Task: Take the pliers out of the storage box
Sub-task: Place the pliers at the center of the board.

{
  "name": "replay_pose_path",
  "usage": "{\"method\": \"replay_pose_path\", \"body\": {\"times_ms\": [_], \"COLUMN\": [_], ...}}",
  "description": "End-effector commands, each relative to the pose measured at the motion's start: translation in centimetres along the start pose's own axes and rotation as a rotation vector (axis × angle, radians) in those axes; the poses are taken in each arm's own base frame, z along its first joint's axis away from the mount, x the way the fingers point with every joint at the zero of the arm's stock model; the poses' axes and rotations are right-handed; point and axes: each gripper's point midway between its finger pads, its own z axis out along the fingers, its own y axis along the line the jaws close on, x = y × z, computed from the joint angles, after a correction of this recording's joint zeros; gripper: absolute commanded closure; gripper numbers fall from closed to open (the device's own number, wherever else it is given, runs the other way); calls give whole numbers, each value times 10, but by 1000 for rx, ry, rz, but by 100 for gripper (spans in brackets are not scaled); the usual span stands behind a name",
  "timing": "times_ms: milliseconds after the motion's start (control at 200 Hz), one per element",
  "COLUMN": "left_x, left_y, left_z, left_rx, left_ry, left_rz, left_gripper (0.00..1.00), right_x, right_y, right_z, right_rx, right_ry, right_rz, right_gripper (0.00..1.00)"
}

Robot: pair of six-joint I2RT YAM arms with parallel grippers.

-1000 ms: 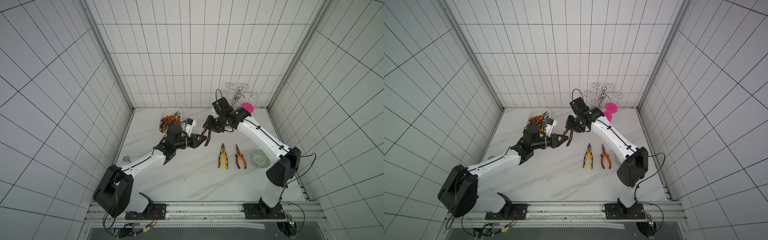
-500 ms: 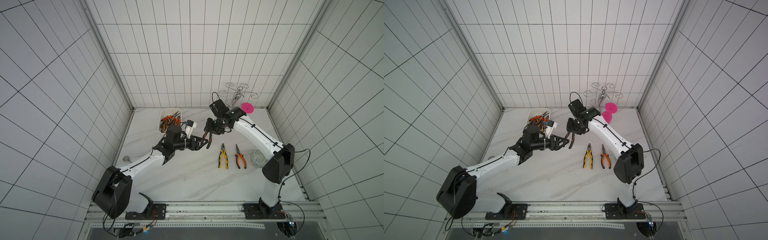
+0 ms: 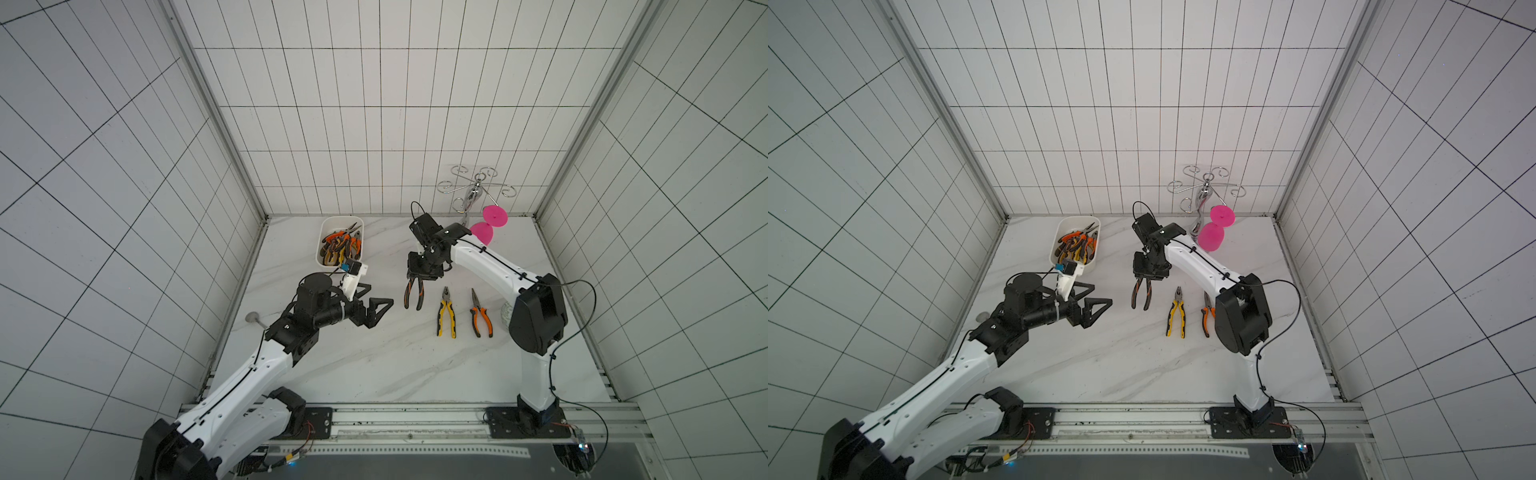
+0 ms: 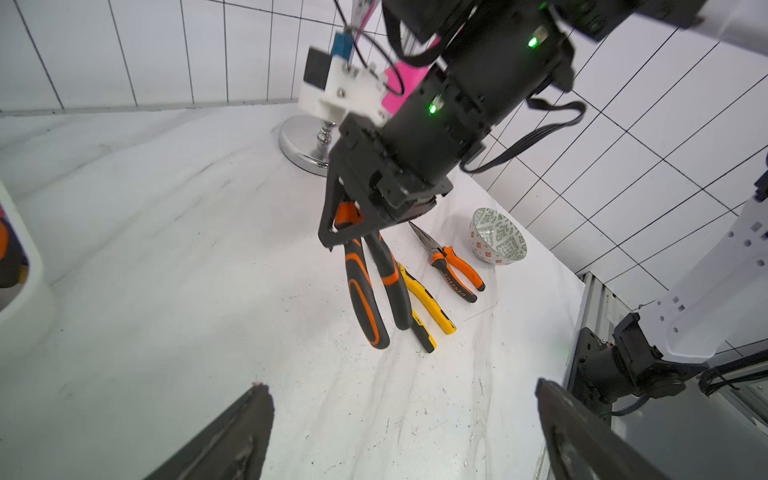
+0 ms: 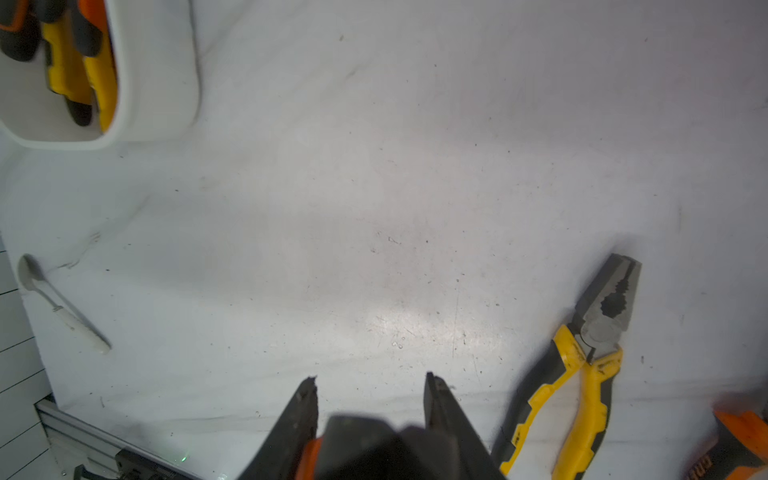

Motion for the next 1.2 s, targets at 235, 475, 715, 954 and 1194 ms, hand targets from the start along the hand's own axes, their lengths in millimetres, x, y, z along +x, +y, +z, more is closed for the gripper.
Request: {"method": "replay_pose_path", "body": {"times_ms": [235,475,715,954,1194], "left_x": [1,-14,-37,-44,-55], "left_y": [20,36,75,146,211], "left_z": [-3,4,-1,1,18], "left_rx": [-96,-109,-178,-373,-571], "left_ry": [28,28,-44,-12,92], "left_rz": [71,17,-140,-285,-281], "left_gripper": [1,1,1,1,1], "right_x": [22,27,30,18,6], "right_y": [-38,-66,-79,-79,-68], "right_z": [62,73,74,43,1], "right_rx": [107,164,202,179,119], "right_ry": [117,164,204,141,23], "right_rz": [5,47,39,-2,-158], "right_gripper": [91,81,63,31,1]}}
